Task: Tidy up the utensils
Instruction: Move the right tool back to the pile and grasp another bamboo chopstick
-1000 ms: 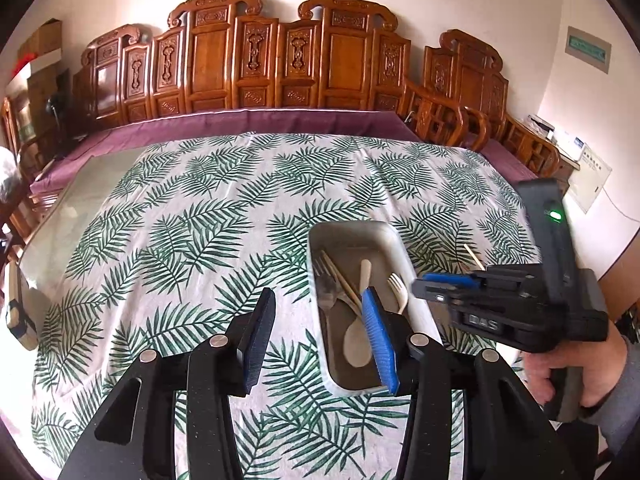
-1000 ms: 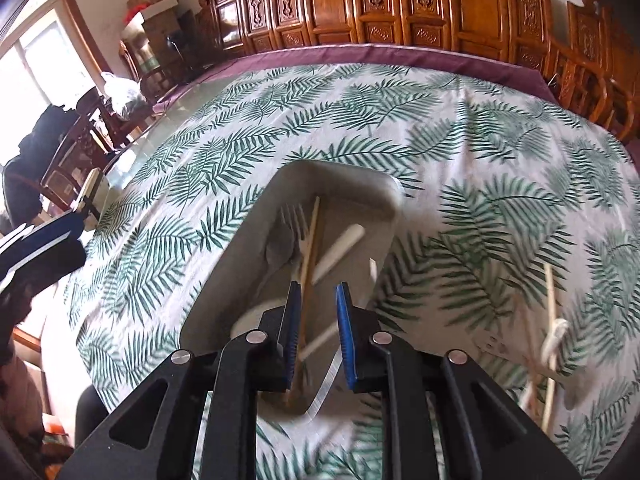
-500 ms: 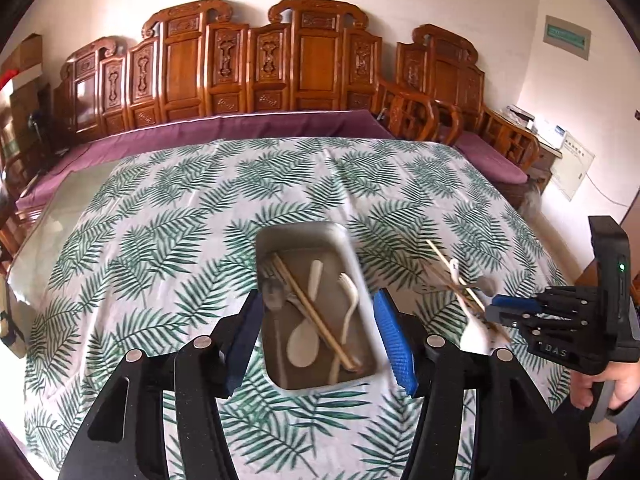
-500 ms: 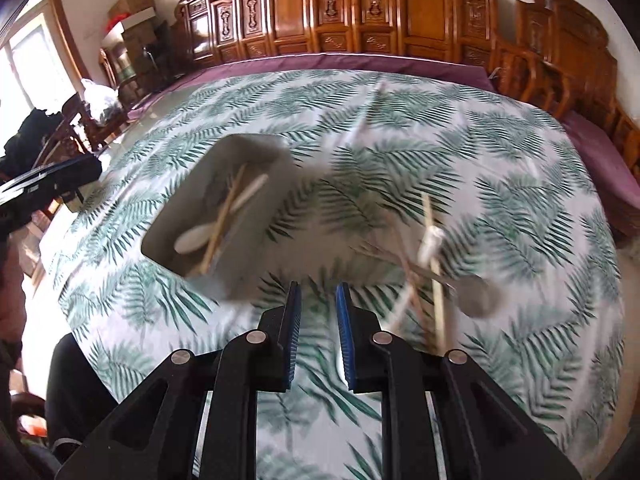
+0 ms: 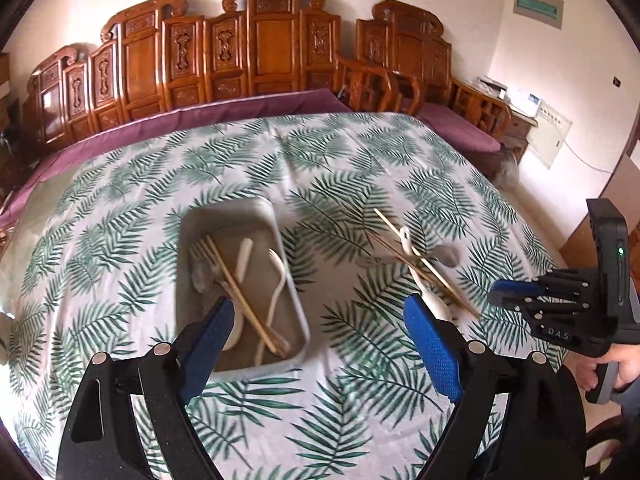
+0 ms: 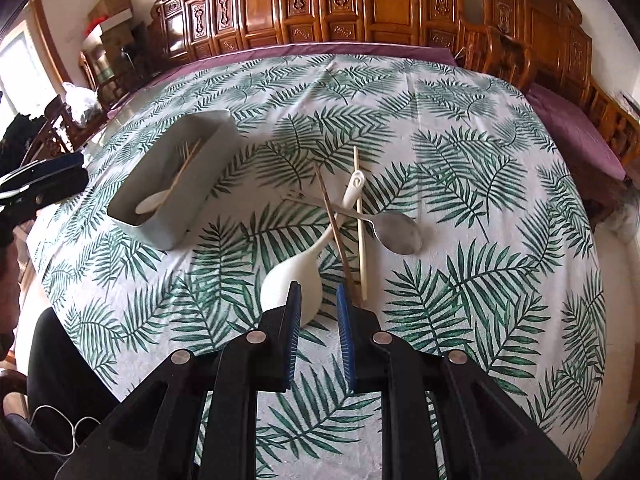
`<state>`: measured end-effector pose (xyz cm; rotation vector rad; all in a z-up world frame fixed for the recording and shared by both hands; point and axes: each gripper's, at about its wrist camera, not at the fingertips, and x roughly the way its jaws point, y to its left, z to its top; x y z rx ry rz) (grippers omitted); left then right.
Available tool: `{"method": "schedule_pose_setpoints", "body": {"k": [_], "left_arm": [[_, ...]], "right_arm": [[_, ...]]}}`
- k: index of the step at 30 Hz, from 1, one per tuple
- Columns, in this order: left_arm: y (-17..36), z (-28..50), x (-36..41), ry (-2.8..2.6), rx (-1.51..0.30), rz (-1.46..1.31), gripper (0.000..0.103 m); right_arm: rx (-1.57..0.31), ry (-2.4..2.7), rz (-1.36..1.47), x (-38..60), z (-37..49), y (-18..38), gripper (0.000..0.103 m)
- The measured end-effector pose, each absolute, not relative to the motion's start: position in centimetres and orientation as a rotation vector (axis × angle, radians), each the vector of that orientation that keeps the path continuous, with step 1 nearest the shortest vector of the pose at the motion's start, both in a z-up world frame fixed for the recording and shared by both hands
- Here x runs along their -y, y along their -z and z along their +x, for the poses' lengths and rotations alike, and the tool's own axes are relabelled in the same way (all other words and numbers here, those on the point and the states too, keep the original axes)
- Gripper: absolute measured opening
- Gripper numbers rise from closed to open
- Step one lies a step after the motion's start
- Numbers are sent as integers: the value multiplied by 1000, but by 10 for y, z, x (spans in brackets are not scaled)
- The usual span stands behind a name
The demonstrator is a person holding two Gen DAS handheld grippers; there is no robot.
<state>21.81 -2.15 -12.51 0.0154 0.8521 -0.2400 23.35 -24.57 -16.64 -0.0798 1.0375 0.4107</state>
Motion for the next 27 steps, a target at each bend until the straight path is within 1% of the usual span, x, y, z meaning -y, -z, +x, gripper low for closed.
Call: {"method": "schedule_pose_setpoints", "body": {"k": [12,15,27], "left_arm": [[144,221,52,269,-906,53,84],[147,223,56,271,-917,60,84],[156,224,62,274,-942,73,84]], "right_arm": [[-1083,-465,-113,235,273,197,20],[-1103,-485,-136,228,287,209,15],[-1148,-493,-247,214,310,238,14]]}}
